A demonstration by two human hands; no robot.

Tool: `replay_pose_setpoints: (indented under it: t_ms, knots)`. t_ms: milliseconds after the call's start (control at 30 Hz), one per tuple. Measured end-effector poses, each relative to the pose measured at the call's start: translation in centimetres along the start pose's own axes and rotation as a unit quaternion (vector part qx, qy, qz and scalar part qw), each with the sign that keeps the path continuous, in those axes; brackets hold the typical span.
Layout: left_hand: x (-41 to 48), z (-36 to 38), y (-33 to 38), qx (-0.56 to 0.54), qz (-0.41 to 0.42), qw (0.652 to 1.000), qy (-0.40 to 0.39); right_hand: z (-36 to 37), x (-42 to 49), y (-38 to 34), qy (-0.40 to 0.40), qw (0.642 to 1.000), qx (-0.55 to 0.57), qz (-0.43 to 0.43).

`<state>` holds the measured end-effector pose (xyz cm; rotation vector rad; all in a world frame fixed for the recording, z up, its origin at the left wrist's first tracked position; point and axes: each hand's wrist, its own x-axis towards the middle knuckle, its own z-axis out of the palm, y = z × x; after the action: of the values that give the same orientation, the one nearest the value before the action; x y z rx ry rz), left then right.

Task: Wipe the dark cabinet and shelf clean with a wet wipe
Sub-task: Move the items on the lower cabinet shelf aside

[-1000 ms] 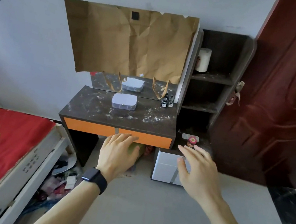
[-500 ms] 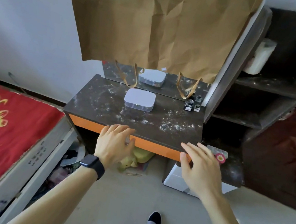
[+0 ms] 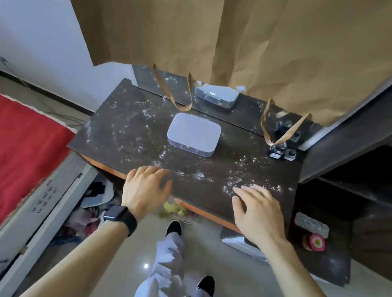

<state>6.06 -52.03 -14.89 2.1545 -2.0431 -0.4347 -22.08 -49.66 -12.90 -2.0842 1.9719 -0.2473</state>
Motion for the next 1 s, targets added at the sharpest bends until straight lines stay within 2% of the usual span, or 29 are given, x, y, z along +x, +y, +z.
replay_pose_setpoints:
  t_ms: [200,333,433,533,633,800,1000]
  knots:
    - [9.4,2.3,-1.7,-0.06,-0.055,0.989,-0.124,4.3,8.5,-1.0,-0.105,0.993,0.004,0.058]
    - [16.0,3.2,-2.3,-0.196,-0.126,0.962,-0.14,7.1,14.4,-1.8,-0.156,0.977,0.057,0.132]
    - [19.9,3.9,-2.6,-0.283,-0.181,0.93,-0.147,9.1,17.7,-1.9,-0.175,0.974,0.004,0.145]
    - [22.7,4.8,-3.0,-0.302,-0.211,0.915,-0.166,11.1,19.7,-2.3,-0.221,0.965,-0.047,0.133]
    - [23.8,5.3,-2.9,-0.313,-0.197,0.914,-0.168,13.1,19.9,-2.8,-0.254,0.956,-0.072,0.124]
    - [23.1,5.0,-3.0,-0.333,-0.189,0.911,-0.15,14.5,19.4,-2.4,-0.248,0.958,-0.075,0.125]
    - [21.3,4.0,-2.1,-0.5,-0.211,0.825,-0.16,14.1,19.3,-1.3,-0.259,0.958,-0.067,0.101]
